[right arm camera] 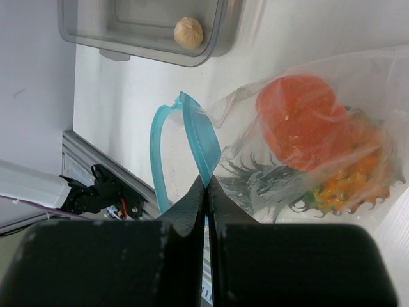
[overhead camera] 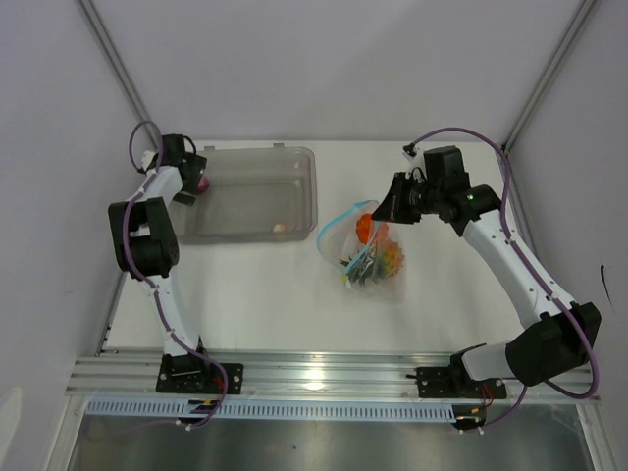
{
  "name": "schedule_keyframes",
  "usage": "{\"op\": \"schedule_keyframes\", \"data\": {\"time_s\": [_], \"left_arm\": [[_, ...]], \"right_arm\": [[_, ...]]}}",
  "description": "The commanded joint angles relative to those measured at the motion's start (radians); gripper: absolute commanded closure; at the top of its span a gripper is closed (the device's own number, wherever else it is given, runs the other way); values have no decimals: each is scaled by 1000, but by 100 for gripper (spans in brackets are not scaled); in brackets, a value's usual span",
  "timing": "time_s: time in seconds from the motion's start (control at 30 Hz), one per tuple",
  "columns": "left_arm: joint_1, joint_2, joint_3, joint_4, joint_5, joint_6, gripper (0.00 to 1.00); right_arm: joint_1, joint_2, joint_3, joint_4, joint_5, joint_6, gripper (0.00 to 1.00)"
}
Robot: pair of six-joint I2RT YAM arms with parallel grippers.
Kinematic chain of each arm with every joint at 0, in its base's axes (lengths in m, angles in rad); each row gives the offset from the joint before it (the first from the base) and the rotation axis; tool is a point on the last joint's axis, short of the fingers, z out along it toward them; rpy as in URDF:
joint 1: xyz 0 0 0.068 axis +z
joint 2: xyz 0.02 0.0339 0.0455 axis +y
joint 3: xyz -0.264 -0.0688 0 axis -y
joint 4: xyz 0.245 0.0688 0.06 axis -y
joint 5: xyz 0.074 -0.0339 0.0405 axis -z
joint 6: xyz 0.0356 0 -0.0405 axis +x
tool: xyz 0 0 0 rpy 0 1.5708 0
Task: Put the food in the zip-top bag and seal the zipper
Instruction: Pick up the fake fruit from the bin.
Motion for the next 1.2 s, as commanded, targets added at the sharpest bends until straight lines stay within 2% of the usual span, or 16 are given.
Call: {"op": "schedule_keyframes", "data": {"time_s": [0.0,0.2,0.37,0.7,0.8,0.9,1.03,1.17], "left_arm": [[9,26,77,-42,-50,-24,1],[10,41,102,-56,-91,-30,4],[10,49,106,-31,-76,-43,15],[9,75,106,-42,-71,-66,26],[10,84,105,-43,-62,-63,34],[9,86,99,-33,-61,-58,47],[10,84,96,-10,-45,-43,74],[12,58,79,9,1,-30,93]], "right_arm": [[-3,4,12,28,-7,-12,100],[-4,1,9,28,2,-12,100],[-4,1,5,26,5,-7,100],[-4,-15,12,12,16,-4,100],[-6,-21,14,12,23,2,100],[-6,-21,17,2,28,7,100],[-4,-30,14,-8,42,8,100],[-4,-30,11,-12,60,13,100]]}}
